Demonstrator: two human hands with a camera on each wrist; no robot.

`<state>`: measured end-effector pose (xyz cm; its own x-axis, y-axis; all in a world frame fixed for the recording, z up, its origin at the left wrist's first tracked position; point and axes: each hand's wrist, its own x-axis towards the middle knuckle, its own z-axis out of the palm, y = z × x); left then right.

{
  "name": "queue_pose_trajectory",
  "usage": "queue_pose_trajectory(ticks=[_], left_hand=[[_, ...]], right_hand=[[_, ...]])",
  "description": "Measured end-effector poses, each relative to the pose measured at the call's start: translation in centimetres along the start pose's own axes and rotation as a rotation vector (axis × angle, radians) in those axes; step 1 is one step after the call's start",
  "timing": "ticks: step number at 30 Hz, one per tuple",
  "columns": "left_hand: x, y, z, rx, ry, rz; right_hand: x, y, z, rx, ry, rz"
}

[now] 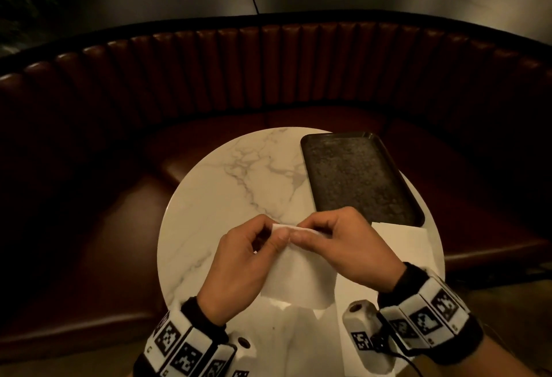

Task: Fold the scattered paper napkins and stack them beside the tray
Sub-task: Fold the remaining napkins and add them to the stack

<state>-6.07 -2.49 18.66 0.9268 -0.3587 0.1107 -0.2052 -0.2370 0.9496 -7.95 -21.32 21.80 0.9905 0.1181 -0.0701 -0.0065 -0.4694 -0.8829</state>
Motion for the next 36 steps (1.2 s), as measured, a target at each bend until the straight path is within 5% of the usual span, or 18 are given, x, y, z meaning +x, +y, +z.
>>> queue_pose_trajectory(ticks=[10, 17, 22, 30, 36], left_hand=[[0.2, -0.5, 0.6, -0.158, 0.102, -0.026], [3.2, -4.0, 6.1, -0.234, -0.035, -0.270], [7.5, -7.4, 14.2, 0.034, -0.157, -0.283], [9.3, -9.9, 23.2, 0.684, -0.593, 0.099], [9.6, -10.7, 25.1, 0.853, -0.739, 0.118]], right_hand=[[-1.9, 3.1, -0.8, 0.238, 0.150, 0.097], [-3.0, 8.5, -2.6, 0.175, 0.273, 0.259], [-2.3, 15.7, -8.4, -0.053, 0.375, 0.397], [0.7, 24.8, -13.0, -0.373, 0.385, 0.593], [-1.2, 23.7, -11.6, -0.492, 0.530, 0.466]])
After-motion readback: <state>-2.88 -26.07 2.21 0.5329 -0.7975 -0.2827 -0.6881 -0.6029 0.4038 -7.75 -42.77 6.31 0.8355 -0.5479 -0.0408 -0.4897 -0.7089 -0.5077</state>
